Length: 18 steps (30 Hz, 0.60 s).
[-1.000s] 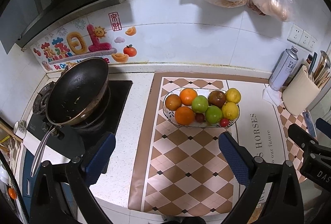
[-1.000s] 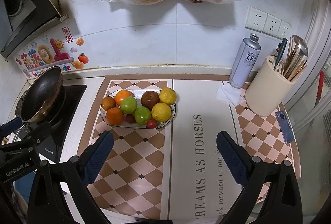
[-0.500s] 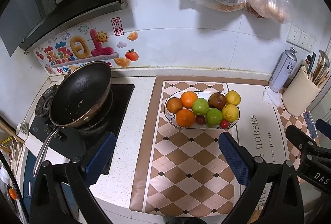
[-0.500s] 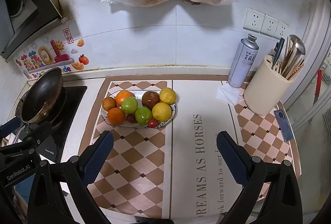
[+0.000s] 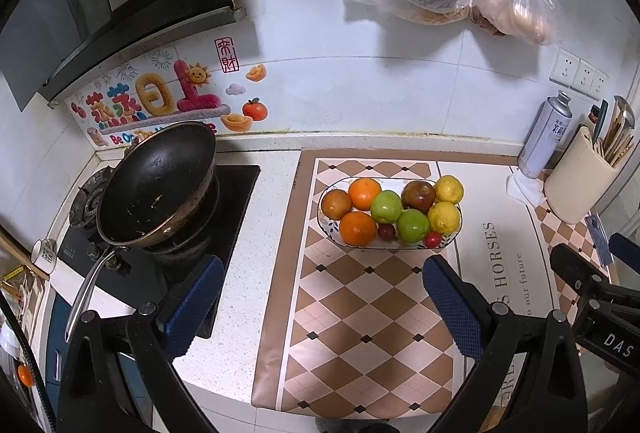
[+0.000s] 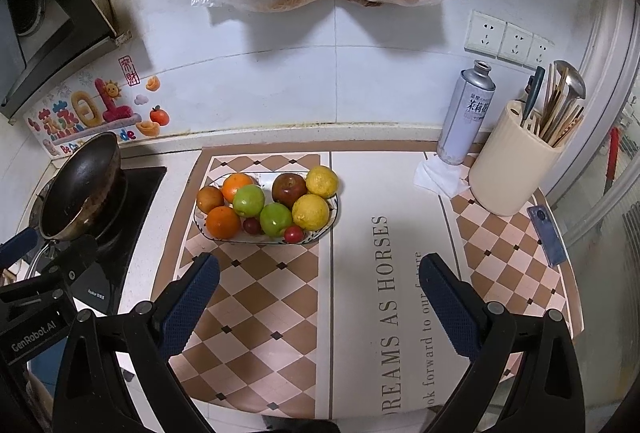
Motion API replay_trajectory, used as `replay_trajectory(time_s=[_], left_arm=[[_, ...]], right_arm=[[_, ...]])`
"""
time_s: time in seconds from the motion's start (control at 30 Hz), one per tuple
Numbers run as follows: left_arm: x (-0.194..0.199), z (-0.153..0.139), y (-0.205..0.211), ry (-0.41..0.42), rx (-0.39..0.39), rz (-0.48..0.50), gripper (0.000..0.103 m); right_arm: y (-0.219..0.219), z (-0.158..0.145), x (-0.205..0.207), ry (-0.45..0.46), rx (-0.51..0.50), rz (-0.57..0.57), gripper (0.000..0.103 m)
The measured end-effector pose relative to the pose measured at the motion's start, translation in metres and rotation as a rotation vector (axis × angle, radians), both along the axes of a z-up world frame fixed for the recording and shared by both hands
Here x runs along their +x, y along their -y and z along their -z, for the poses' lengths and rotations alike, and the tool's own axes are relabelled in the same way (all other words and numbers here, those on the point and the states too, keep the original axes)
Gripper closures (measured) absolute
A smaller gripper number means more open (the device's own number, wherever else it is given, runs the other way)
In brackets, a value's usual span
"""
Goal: Organize fruits
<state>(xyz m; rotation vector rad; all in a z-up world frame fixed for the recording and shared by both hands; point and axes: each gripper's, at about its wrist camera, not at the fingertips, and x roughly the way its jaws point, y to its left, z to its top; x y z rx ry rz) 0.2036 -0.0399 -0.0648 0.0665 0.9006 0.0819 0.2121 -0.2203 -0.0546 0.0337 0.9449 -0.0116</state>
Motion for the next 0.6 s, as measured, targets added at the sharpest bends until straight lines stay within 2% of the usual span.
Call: replay_trajectory(time_s=[0.6], left_arm=[[-0.0031,-0.0042,-0.0034,0.018,0.003,0.006,0.001]], right_arm=[[-0.0041,-0.0029,-0.0004,0.0,0.002,-0.002,0.001]])
